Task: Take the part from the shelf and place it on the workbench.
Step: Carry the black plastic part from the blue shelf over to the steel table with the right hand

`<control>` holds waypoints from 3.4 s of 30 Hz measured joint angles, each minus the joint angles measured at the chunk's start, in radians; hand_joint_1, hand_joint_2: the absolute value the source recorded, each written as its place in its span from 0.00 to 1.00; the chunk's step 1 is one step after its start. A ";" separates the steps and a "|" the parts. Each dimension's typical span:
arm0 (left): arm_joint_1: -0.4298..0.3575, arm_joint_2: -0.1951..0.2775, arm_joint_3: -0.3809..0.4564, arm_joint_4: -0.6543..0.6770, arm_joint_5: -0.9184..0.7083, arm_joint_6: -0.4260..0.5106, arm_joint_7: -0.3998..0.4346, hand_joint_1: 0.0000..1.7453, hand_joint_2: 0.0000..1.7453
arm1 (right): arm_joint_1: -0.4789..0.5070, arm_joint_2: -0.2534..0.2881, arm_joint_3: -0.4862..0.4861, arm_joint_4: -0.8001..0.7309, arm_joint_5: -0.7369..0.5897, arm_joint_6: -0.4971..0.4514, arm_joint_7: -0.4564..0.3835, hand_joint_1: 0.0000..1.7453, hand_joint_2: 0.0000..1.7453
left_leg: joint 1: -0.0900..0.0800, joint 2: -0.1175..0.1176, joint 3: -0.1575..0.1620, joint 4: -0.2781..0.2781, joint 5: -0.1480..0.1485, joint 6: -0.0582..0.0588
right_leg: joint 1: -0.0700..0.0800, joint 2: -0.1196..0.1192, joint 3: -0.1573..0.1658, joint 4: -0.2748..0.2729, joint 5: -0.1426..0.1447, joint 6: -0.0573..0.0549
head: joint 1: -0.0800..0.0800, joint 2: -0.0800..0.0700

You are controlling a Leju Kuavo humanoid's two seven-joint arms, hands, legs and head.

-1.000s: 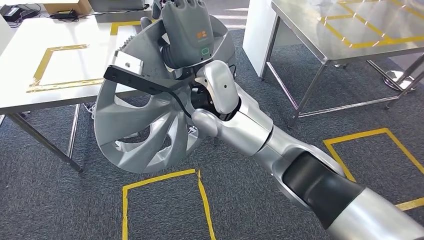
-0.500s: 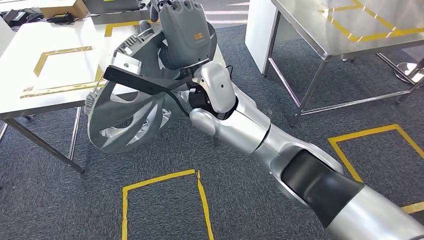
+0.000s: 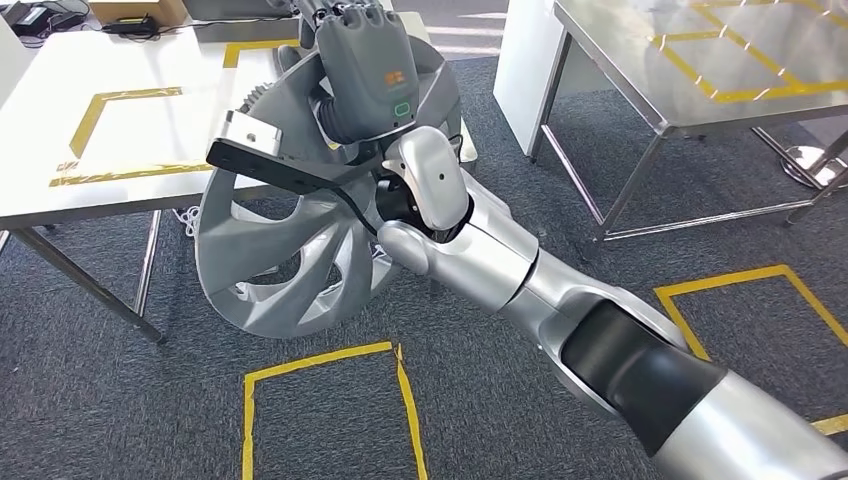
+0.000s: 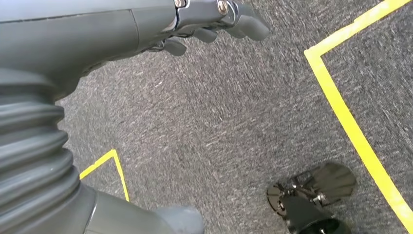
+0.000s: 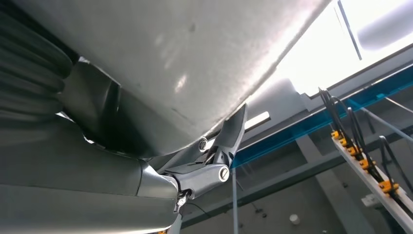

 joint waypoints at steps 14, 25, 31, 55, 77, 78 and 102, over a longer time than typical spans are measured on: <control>0.000 -0.006 0.001 0.000 -0.006 -0.002 -0.001 0.00 1.00 | 0.013 -0.014 0.000 0.000 0.024 -0.014 0.014 1.00 1.00 | -0.003 -0.006 -0.024 0.081 -0.060 -0.045 | -0.002 -0.001 0.096 -0.252 0.152 -0.047 | -0.005 0.000; 0.009 -0.013 0.001 0.002 -0.020 -0.002 -0.012 0.00 1.00 | 0.043 -0.033 0.000 -0.007 0.054 -0.030 0.020 1.00 1.00 | 0.001 0.006 -0.013 0.013 0.003 -0.035 | 0.001 0.002 0.119 -0.237 0.114 -0.019 | -0.012 0.000; 0.009 -0.013 0.001 0.000 -0.032 -0.008 -0.016 0.00 1.00 | 0.084 -0.054 -0.010 -0.043 0.091 -0.032 0.044 1.00 1.00 | 0.002 0.003 -0.003 0.012 -0.008 0.000 | -0.003 0.001 0.017 -0.036 0.017 0.006 | -0.008 0.000; 0.005 -0.015 0.001 0.000 -0.035 -0.019 -0.019 0.00 1.00 | 0.132 -0.076 -0.031 -0.113 0.137 -0.004 0.066 1.00 1.00 | -0.005 0.004 -0.010 0.012 0.009 -0.031 | 0.002 0.005 0.152 -0.243 0.093 -0.023 | -0.015 0.000; -0.002 -0.017 0.002 -0.001 -0.032 -0.014 -0.016 0.00 1.00 | 0.044 -0.072 -0.057 -0.093 0.106 0.017 0.030 1.00 1.00 | -0.003 -0.001 -0.043 0.217 -0.118 -0.051 | 0.004 0.003 0.113 -0.259 0.143 -0.060 | -0.013 0.000; -0.001 -0.017 0.002 -0.001 -0.032 -0.014 -0.016 0.00 1.00 | 0.045 -0.072 -0.056 -0.090 0.105 0.017 0.030 1.00 1.00 | -0.002 -0.001 -0.080 0.260 -0.138 -0.053 | 0.005 0.003 0.123 -0.259 0.134 -0.060 | -0.012 0.000; 0.005 -0.015 0.003 0.000 -0.032 -0.014 -0.019 0.00 1.00 | 0.040 -0.066 -0.052 -0.060 0.100 0.012 0.037 1.00 1.00 | -0.008 -0.014 0.089 -0.013 -0.052 -0.026 | 0.017 0.005 0.072 -0.265 0.163 -0.042 | -0.011 0.000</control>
